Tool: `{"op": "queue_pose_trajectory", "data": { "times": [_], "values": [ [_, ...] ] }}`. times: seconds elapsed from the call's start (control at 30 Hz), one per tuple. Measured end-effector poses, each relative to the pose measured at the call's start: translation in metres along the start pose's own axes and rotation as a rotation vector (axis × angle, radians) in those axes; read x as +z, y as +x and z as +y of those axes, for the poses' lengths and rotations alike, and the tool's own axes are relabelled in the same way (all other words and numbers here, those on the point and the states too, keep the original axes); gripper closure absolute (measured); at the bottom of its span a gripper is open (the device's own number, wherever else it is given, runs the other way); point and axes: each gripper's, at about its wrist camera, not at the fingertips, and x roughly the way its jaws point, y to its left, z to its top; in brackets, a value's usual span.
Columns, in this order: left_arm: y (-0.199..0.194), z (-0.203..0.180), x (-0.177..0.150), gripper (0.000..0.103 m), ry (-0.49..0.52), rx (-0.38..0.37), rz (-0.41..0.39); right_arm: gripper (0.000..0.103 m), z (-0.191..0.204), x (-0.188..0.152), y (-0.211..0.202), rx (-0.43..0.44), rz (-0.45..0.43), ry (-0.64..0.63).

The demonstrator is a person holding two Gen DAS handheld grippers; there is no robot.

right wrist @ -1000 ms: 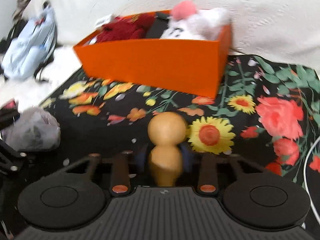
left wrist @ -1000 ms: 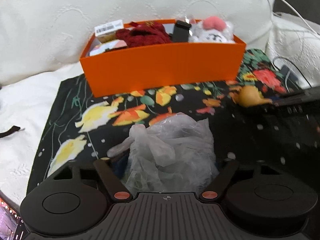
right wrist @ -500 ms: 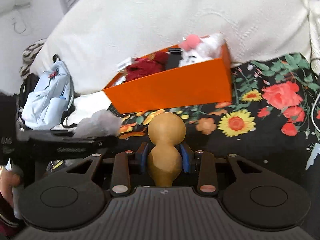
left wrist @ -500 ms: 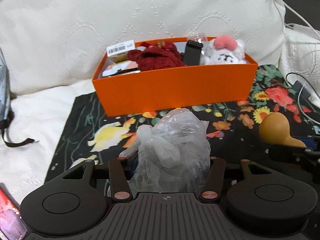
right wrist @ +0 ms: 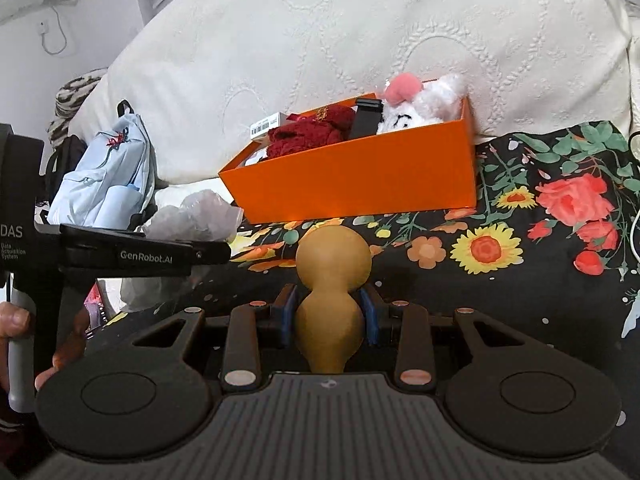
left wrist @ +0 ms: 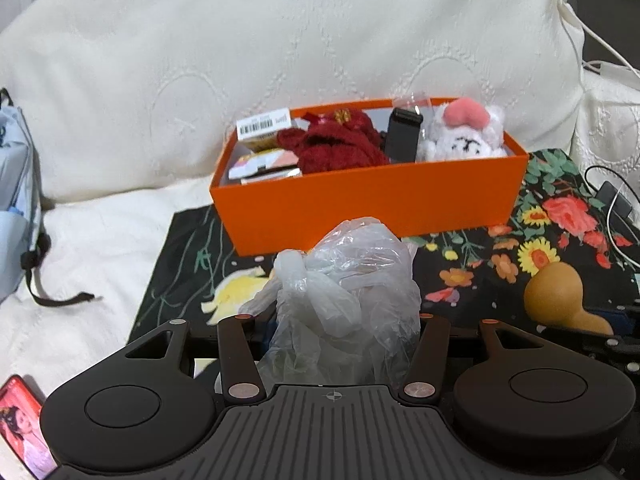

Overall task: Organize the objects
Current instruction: 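Lift the plastic bag with the left tool while the right tool lifts the gourd, then carry both items over the orange box and open both tools to release them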

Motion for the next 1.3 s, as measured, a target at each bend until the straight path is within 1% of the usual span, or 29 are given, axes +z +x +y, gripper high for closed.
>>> {"op": "queue_pose_trajectory", "data": {
  "times": [0.5,0.7,0.97,1.1,1.3],
  "values": [
    [-0.012,0.004,0.024,0.000,0.006,0.025,-0.065,0.063,-0.001,0.003,-0.003,0.010,-0.021,0.012],
    [-0.019,0.006,0.044,0.000,0.008,0.022,-0.114,0.063,0.002,0.012,-0.007,0.009,-0.052,0.005],
    [-0.016,0.007,0.081,0.000,0.024,0.022,-0.188,0.063,0.002,0.045,-0.004,0.021,-0.112,-0.003],
    [-0.003,0.007,0.102,0.000,0.028,0.021,-0.204,0.063,0.002,0.069,0.003,0.027,-0.144,-0.023],
    [0.021,0.002,0.129,0.000,0.039,0.017,-0.226,0.063,0.002,0.104,0.025,0.021,-0.181,-0.037]
  ]
}}
